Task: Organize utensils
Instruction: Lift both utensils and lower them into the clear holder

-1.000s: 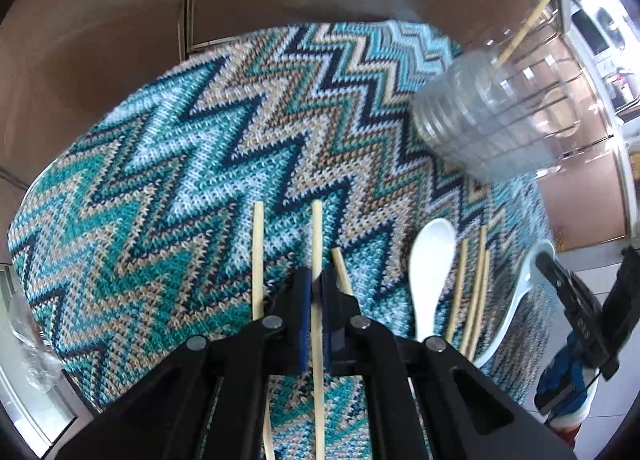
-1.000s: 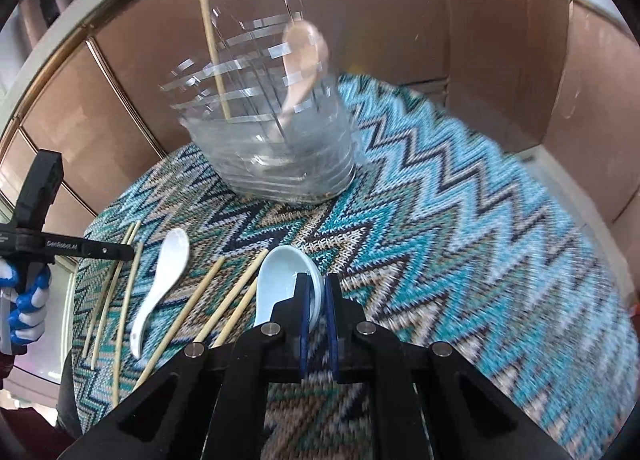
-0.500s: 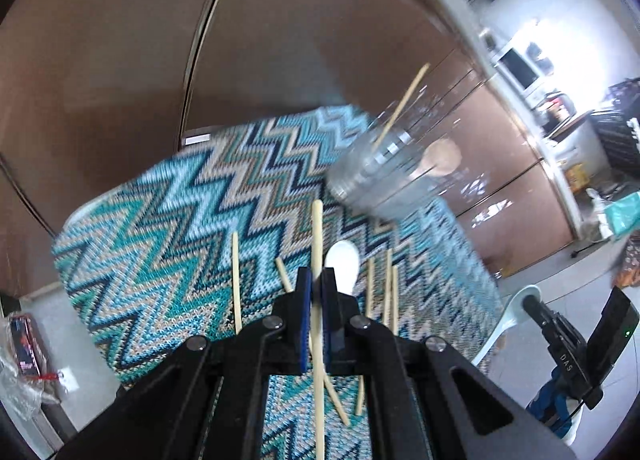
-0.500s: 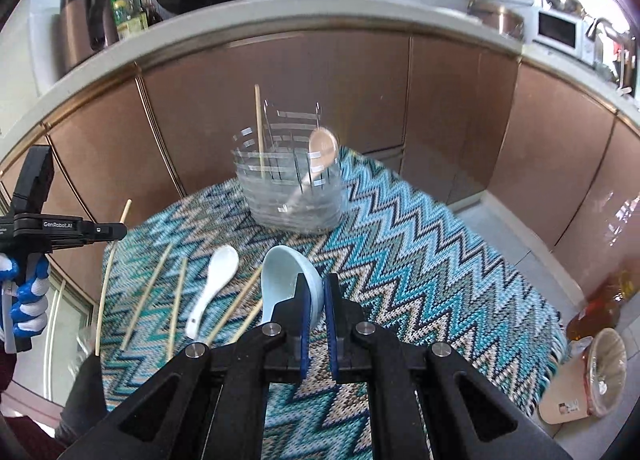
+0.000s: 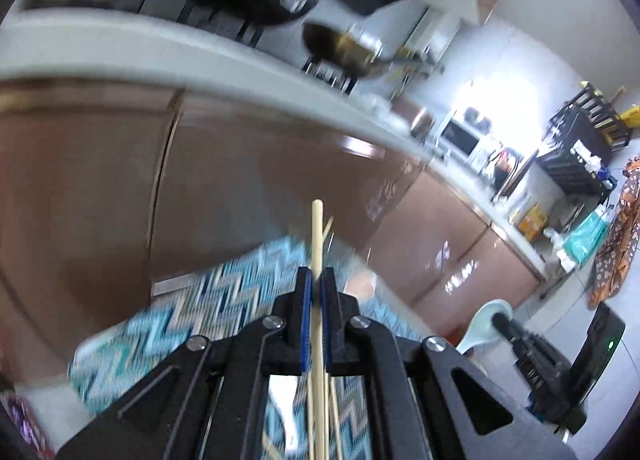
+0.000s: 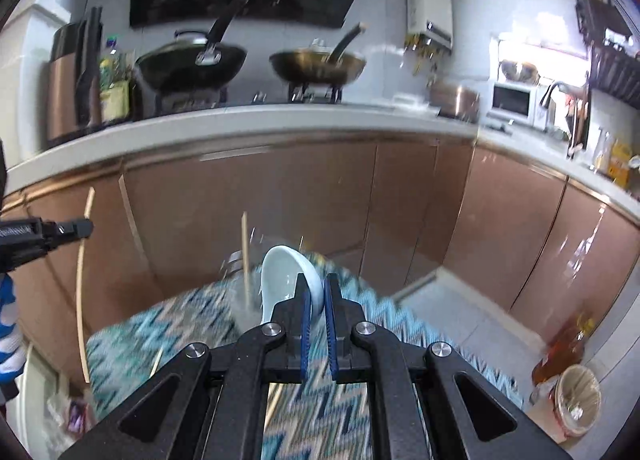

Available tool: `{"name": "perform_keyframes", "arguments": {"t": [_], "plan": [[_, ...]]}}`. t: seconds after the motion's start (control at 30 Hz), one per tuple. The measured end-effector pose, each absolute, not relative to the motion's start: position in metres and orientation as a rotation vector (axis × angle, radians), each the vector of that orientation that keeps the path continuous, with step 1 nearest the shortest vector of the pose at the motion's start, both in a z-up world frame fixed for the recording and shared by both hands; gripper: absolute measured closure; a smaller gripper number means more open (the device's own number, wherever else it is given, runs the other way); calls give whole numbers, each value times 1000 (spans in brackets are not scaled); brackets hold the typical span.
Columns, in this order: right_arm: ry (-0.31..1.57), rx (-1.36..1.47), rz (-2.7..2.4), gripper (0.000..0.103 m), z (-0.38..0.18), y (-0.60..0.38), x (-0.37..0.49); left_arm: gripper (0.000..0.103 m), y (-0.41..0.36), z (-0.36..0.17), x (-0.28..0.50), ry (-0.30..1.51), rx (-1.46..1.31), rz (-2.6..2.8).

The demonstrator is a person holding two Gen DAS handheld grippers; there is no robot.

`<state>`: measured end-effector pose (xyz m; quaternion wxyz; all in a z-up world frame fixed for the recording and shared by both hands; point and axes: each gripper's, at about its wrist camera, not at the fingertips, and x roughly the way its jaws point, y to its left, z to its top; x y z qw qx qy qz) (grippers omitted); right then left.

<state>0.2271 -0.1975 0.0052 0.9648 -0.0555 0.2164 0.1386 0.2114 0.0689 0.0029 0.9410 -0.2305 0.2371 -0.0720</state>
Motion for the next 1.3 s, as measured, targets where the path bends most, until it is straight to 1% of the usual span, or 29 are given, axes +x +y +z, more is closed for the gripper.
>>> {"name": "perform_keyframes", "arguments": {"t": [0.17, 0.3, 0.4, 0.57, 0.87, 0.97, 1.03, 1.07, 1.1, 1.13, 1.2, 1.3], "plan": [[347, -131, 222, 96, 6, -181, 274, 99, 44, 31, 261, 311, -419, -125], [287, -151, 177, 96, -7, -171, 310, 99, 21, 32, 297, 205, -371, -74], [263, -170, 157, 96, -20, -163, 327, 99, 5, 16, 327, 168, -326, -37], [256, -201, 146, 96, -52, -151, 348, 99, -12, -26, 362, 168, -273, 4], [299, -164, 156, 95, -99, -147, 366, 99, -15, -78, 373, 159, -254, 70], [322, -147, 183, 95, -108, -145, 365, 97, -13, -91, 372, 180, -253, 67], [333, -138, 192, 91, -110, -145, 362, 96, -13, -93, 369, 190, -240, 58], [336, -131, 193, 80, -110, -146, 361, 92, -12, -92, 367, 194, -236, 53], [333, -124, 189, 67, -108, -147, 359, 85, -11, -90, 363, 195, -237, 50], [319, -116, 180, 64, -104, -150, 353, 81, -9, -88, 359, 191, -240, 47], [300, -106, 169, 63, -94, -154, 344, 73, -4, -80, 348, 181, -251, 42], [269, -92, 155, 60, -75, -161, 325, 68, 6, -63, 327, 166, -249, 38]]}}
